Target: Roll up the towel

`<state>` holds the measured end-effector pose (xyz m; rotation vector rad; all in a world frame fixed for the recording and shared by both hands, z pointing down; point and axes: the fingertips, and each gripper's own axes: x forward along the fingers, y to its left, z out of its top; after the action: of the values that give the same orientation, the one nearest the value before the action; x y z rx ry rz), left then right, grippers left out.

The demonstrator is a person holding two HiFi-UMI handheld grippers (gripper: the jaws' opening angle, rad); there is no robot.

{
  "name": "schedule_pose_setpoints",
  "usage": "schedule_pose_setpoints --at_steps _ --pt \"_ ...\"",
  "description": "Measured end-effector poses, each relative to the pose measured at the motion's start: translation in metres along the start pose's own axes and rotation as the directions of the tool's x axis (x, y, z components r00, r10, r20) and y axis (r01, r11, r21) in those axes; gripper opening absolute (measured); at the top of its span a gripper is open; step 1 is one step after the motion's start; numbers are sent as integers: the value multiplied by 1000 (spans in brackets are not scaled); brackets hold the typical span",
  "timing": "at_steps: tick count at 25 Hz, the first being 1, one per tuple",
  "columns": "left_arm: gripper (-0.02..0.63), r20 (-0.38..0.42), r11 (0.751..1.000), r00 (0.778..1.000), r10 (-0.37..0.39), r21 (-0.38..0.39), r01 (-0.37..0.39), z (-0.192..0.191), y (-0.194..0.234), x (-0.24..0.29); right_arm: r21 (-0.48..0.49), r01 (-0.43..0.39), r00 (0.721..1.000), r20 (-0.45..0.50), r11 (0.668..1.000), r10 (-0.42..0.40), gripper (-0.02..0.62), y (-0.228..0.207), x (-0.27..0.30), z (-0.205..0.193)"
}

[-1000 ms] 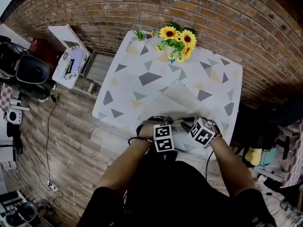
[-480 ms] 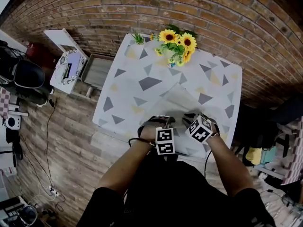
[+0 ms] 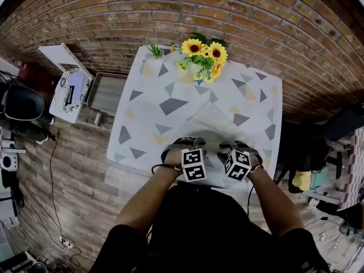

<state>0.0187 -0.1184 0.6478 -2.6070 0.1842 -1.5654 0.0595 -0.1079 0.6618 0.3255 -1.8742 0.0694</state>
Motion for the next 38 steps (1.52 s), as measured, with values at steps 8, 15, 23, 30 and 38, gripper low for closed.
schedule_pose_setpoints --at_steps 8,15,23,30,38 --pt "225 -25 988 998 -49 146 52 -3 -16 1 239 -66 997 65 969 52 81 -4 -7 12" --pt "110 -44 990 994 -105 92 108 -5 -2 2 296 -118 992 88 948 96 100 -23 -11 13" --pt "163 -68 998 997 -41 50 45 -1 32 -1 213 -121 991 83 970 106 104 -50 -4 15" --pt "175 -56 996 998 -23 86 28 15 31 -7 217 -91 995 70 972 77 83 -70 5 16" --pt "175 -117 998 992 42 47 -37 -6 45 14 123 -44 989 147 991 26 116 -69 -13 31"
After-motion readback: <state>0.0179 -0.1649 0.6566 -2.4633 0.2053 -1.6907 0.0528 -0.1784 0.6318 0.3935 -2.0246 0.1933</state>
